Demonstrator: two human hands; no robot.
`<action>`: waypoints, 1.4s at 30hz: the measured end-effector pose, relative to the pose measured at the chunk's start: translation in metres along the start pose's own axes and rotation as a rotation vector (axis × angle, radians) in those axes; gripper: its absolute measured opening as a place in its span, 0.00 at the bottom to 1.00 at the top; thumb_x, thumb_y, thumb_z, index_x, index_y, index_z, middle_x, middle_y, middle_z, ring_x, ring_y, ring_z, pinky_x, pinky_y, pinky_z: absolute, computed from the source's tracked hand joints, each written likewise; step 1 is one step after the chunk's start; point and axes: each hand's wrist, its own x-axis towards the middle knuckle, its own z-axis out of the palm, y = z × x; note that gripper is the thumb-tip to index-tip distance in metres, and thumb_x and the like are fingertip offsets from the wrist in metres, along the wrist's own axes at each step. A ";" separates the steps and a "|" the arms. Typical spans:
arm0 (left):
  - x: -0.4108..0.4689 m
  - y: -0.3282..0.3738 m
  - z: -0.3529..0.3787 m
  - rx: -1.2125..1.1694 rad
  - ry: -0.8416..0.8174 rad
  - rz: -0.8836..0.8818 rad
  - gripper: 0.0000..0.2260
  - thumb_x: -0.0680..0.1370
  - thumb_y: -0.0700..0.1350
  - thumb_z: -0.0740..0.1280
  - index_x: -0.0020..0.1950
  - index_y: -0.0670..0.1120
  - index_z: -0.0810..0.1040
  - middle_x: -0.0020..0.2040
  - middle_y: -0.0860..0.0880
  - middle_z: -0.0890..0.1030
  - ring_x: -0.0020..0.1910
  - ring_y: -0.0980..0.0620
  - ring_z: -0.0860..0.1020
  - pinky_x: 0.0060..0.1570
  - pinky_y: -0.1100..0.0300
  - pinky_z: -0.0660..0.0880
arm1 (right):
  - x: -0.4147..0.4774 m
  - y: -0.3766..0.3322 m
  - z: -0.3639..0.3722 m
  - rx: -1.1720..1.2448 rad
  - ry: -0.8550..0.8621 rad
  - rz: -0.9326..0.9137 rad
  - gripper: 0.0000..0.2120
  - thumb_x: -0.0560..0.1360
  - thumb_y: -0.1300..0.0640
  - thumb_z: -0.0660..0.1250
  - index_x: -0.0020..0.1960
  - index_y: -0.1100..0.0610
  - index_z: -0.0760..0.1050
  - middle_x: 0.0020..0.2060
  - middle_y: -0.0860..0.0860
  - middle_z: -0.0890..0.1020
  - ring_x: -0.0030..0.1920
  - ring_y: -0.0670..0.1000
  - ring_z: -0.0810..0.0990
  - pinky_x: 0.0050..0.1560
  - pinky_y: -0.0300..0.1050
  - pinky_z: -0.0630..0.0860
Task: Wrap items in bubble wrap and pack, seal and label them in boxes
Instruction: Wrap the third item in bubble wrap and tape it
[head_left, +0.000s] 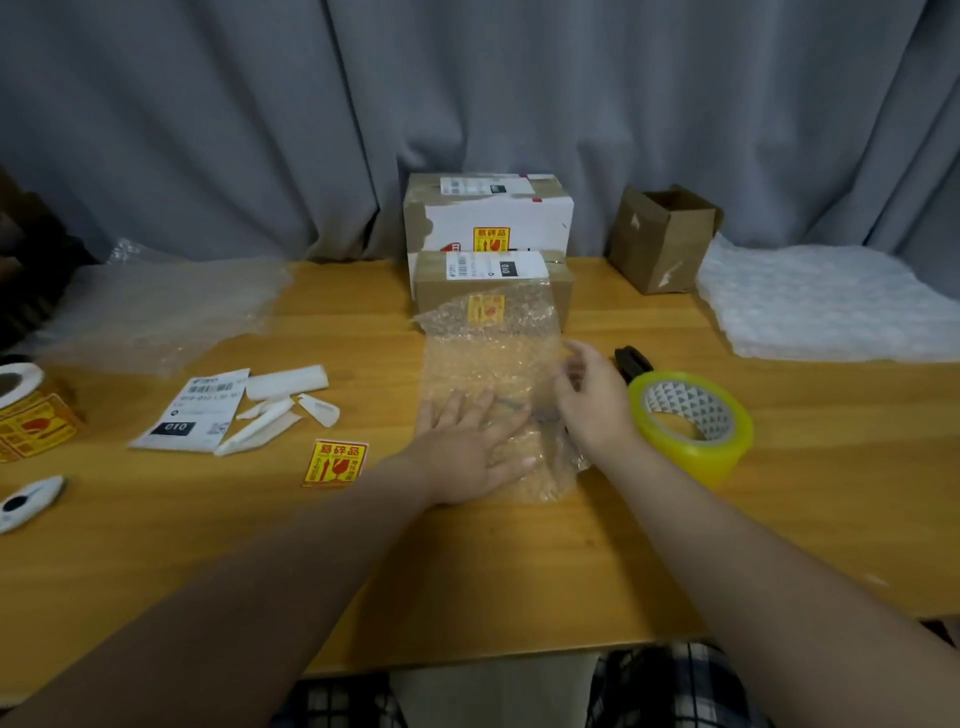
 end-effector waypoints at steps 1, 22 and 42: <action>0.004 0.001 0.000 0.005 0.009 -0.014 0.29 0.75 0.71 0.46 0.73 0.68 0.40 0.77 0.51 0.37 0.75 0.42 0.36 0.70 0.38 0.35 | 0.002 0.004 -0.003 -0.052 0.033 -0.040 0.19 0.79 0.61 0.60 0.70 0.59 0.68 0.60 0.55 0.75 0.59 0.52 0.74 0.59 0.43 0.70; 0.019 -0.020 -0.006 -0.150 0.112 -0.054 0.27 0.80 0.62 0.46 0.78 0.55 0.46 0.78 0.51 0.43 0.77 0.47 0.41 0.73 0.48 0.36 | 0.031 -0.015 -0.027 -0.363 0.082 -0.214 0.23 0.74 0.72 0.60 0.67 0.59 0.72 0.61 0.57 0.77 0.61 0.58 0.74 0.60 0.48 0.70; -0.023 -0.037 -0.040 -0.235 0.085 -0.427 0.17 0.75 0.55 0.68 0.46 0.41 0.73 0.41 0.47 0.74 0.46 0.47 0.73 0.39 0.58 0.67 | -0.018 -0.017 0.018 -0.034 -0.302 -0.034 0.11 0.78 0.59 0.65 0.59 0.55 0.80 0.56 0.50 0.81 0.54 0.49 0.79 0.46 0.35 0.76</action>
